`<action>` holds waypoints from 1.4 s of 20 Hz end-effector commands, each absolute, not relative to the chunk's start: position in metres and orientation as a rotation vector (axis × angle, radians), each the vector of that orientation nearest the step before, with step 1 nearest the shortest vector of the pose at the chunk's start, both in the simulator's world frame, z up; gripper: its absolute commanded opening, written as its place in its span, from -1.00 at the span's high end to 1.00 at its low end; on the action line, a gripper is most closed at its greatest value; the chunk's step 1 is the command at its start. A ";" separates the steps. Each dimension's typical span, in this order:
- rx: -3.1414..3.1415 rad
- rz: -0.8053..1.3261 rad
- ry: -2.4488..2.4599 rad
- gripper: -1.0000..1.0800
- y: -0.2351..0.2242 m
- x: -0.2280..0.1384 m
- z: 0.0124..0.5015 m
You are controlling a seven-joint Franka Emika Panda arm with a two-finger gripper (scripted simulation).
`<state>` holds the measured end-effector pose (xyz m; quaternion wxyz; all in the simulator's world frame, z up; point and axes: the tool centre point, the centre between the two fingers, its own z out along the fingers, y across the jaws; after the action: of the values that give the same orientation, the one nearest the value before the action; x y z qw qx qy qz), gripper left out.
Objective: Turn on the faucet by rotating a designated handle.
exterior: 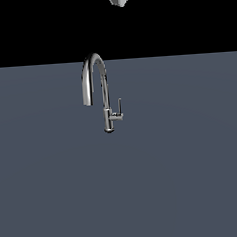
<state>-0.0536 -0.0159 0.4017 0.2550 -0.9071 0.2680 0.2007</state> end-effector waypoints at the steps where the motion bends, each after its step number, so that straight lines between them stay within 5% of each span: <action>1: -2.394 0.586 0.774 1.00 -0.018 -0.039 0.390; 28: -1.435 0.985 1.198 1.00 -0.031 0.083 0.203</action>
<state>0.0784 -0.0319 0.2155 0.4813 -0.6139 0.4839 0.3966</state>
